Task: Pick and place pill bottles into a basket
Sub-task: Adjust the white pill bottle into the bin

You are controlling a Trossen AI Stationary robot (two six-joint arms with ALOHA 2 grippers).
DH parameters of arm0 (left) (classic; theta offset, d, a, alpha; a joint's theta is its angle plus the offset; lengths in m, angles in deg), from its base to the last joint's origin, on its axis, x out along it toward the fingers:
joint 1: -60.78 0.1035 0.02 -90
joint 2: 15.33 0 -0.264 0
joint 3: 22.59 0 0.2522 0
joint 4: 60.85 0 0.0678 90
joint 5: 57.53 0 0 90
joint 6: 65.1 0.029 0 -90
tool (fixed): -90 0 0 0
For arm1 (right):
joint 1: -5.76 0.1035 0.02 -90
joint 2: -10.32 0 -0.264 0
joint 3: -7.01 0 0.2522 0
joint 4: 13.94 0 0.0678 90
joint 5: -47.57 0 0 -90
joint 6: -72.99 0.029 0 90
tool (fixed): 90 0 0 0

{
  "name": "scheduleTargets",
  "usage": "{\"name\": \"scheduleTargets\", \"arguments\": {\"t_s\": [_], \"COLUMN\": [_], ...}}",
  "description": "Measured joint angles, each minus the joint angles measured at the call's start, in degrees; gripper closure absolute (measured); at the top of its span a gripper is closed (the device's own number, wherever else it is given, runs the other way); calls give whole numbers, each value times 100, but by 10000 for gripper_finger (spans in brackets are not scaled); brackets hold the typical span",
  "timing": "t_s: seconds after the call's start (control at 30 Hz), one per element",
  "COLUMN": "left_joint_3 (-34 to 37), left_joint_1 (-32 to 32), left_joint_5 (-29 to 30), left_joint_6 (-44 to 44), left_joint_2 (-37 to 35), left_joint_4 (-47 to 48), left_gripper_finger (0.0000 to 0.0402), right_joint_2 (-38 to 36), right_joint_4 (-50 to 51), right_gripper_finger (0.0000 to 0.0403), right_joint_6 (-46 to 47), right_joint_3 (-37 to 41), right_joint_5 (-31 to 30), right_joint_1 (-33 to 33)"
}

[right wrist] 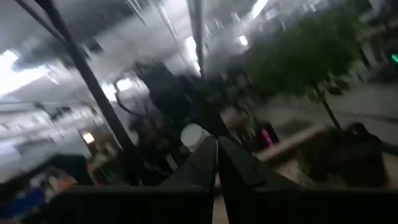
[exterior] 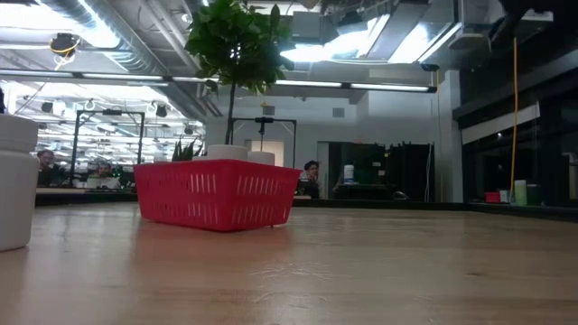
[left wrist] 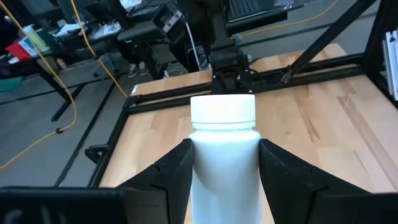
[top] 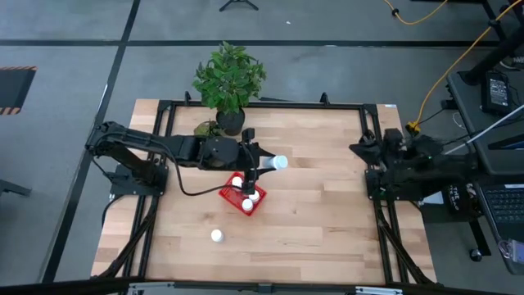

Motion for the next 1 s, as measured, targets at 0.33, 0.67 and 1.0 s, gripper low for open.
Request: {"name": "scheduleTargets", "arguments": {"t_s": [0.33, 0.67, 1.0], "left_joint_3": [0, 0, 0], "left_joint_1": [-2, -2, -14], "left_joint_5": [96, 98, 20], "left_joint_6": [196, 511, 519], "left_joint_2": [0, 0, 0], "left_joint_4": [13, 65, 426], "left_gripper_finger": [240, 240, 240], "right_joint_2": [3200, 6324, 7876], "right_joint_4": [2042, 5435, 5812], "right_gripper_finger": [379, 228, 75], "right_joint_6": [-1225, -1841, -2133], "right_joint_3": [-3368, -6364, -7696], "right_joint_5": [1089, 1333, 1224], "right_joint_1": [0, 0, -15]}}
